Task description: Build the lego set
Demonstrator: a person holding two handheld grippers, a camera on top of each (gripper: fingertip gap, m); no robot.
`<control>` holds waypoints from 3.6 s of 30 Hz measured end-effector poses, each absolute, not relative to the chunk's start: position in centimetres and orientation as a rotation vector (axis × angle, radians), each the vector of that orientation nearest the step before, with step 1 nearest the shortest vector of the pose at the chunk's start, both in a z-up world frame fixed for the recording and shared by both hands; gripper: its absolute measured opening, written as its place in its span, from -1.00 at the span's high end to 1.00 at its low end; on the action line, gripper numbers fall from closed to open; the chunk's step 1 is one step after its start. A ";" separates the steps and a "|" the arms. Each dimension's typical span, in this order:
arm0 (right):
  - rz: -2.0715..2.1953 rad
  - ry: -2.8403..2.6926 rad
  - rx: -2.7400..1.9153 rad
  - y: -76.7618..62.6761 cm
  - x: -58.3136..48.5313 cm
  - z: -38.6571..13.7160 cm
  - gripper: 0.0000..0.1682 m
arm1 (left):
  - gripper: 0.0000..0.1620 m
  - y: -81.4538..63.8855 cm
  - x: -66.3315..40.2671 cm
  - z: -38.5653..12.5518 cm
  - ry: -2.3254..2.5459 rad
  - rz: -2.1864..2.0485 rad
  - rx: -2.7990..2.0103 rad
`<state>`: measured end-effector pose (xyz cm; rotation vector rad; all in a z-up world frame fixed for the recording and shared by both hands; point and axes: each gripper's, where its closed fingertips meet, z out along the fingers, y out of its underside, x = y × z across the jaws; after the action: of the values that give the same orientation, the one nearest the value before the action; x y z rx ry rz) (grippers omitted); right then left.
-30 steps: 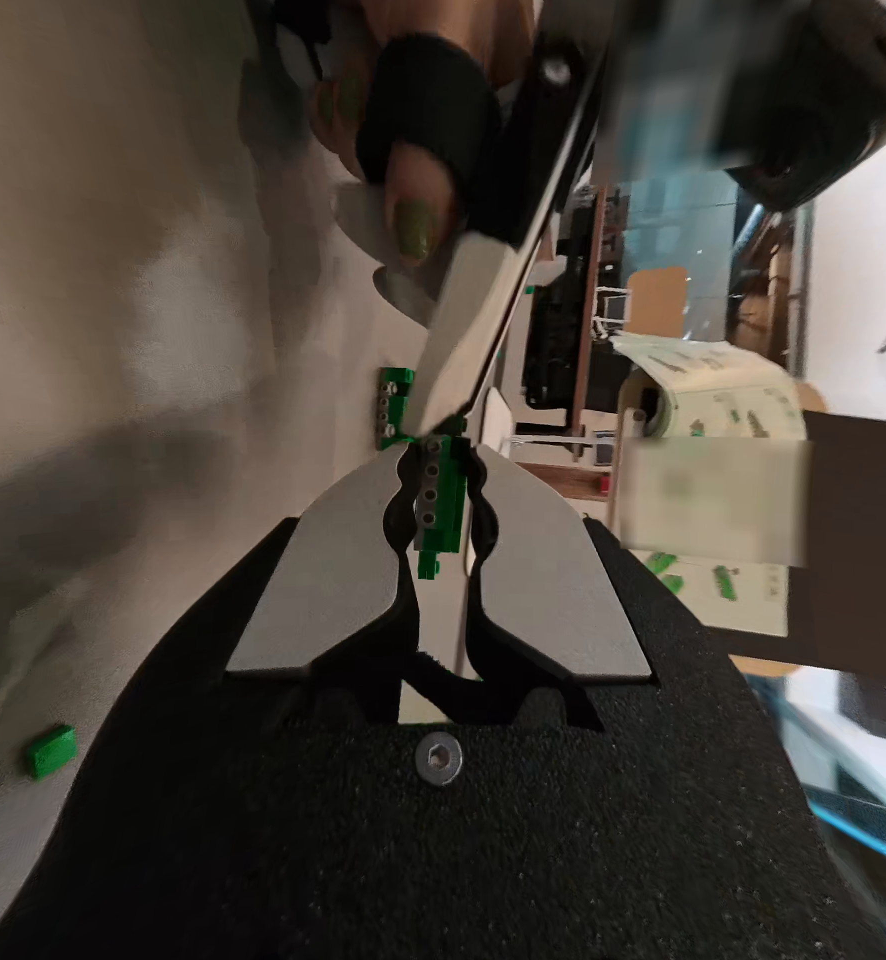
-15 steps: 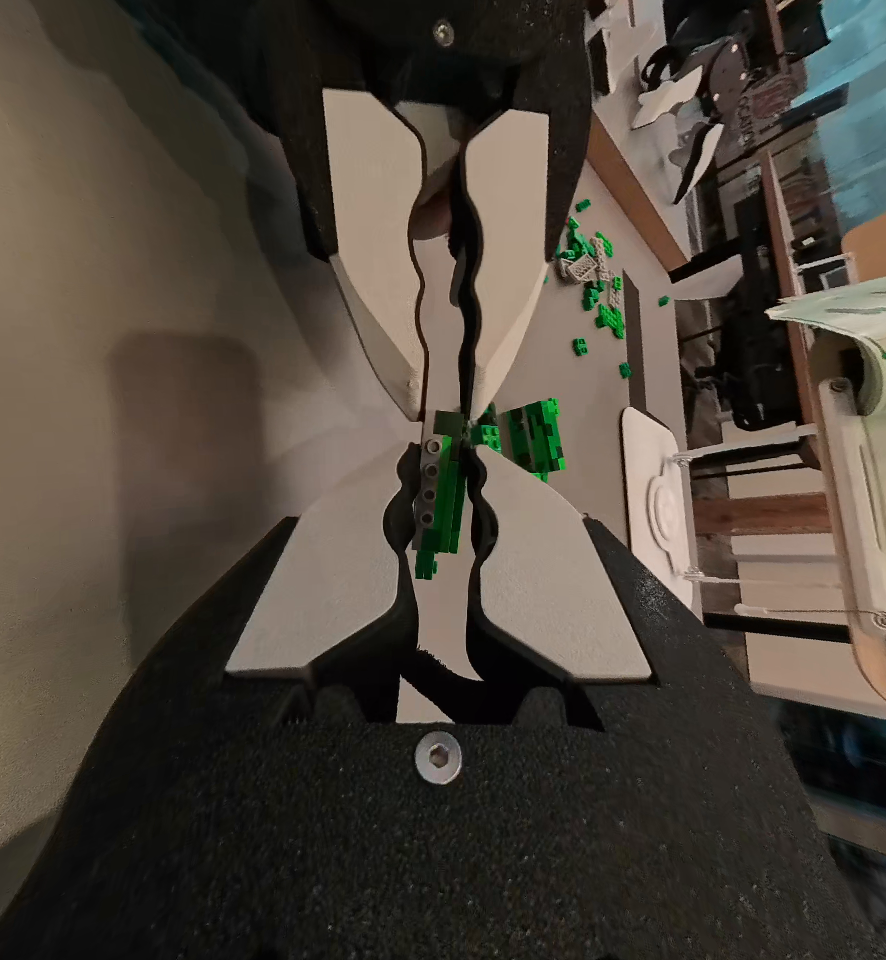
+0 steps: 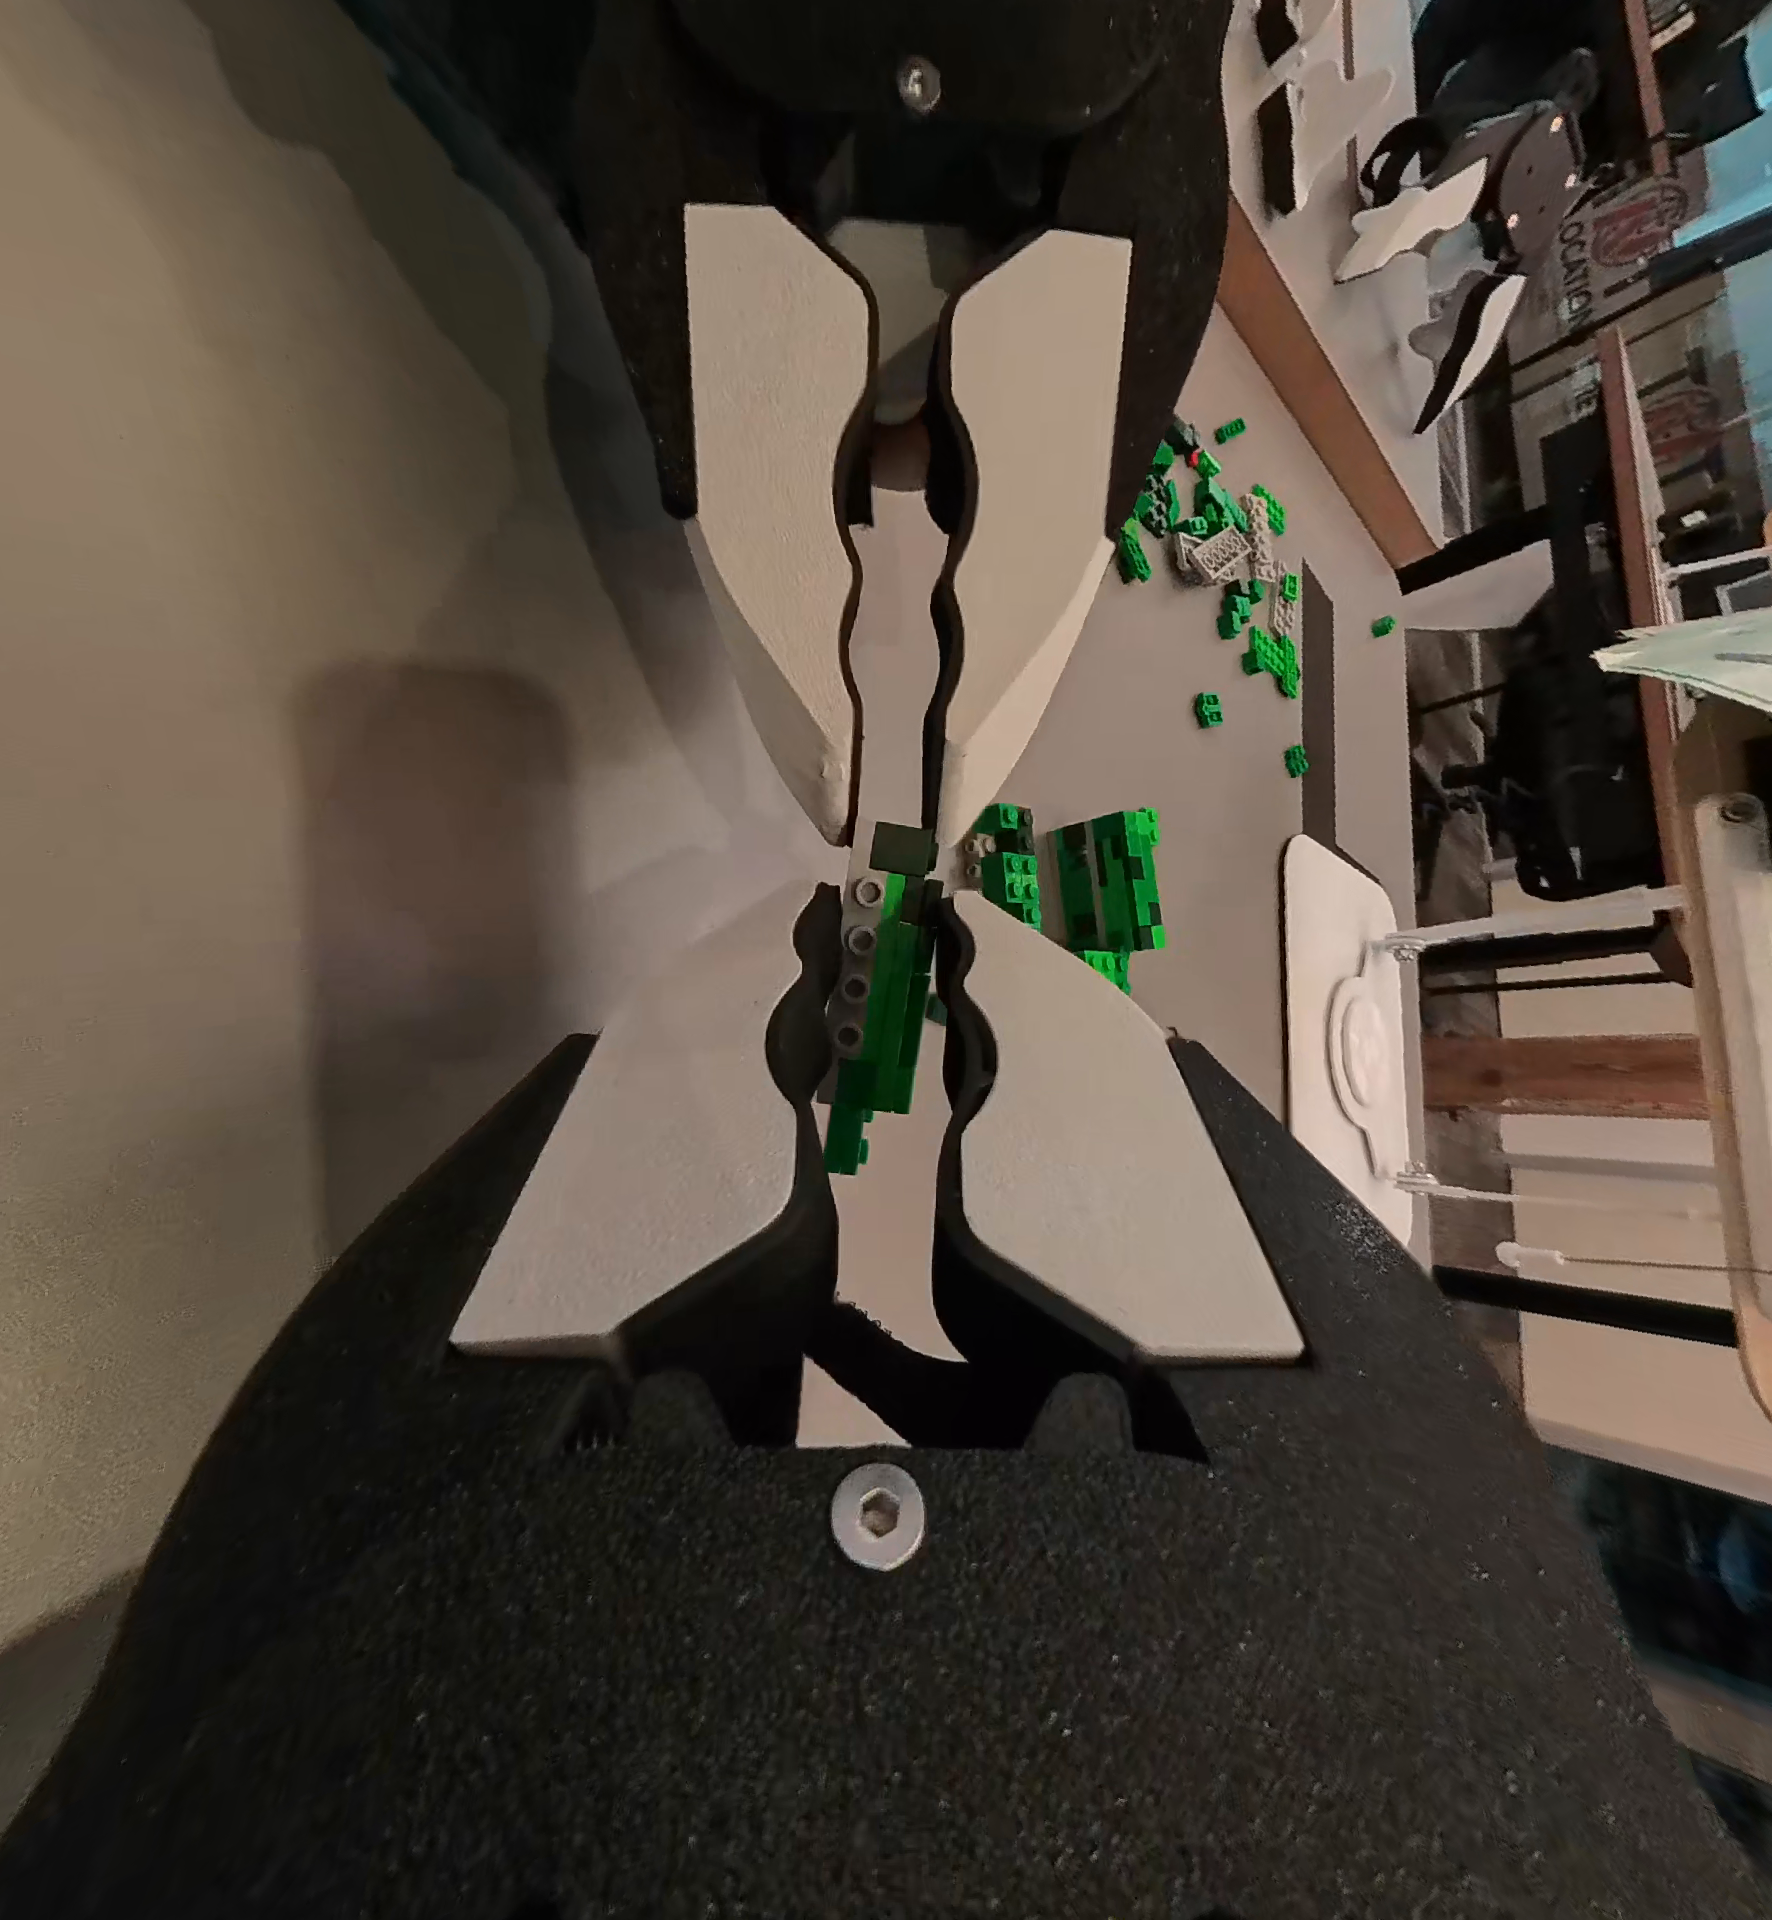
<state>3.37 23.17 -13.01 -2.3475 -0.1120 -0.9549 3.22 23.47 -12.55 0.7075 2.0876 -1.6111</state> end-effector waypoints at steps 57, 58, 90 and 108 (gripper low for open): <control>-1.467 -0.389 -2.403 22.9 4.8 -12.7 0.81 | 0.80 22.5 3.9 -12.7 2.849 -2.223 -0.319; -1.468 -0.386 -2.399 22.8 4.8 -12.7 0.81 | 0.79 22.5 3.9 -12.8 2.865 -2.217 -0.343; -1.180 -0.234 -2.367 23.1 4.0 -12.6 0.77 | 0.80 22.5 3.5 -13.3 2.970 -2.259 -0.441; -1.123 -0.046 -2.350 22.5 3.3 -13.2 0.47 | 0.80 22.5 3.5 -13.6 2.938 -2.201 -0.338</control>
<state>3.31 22.50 -13.24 -2.3500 -0.0456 -1.1230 3.47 22.52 -13.64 -0.3378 2.9381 -2.2008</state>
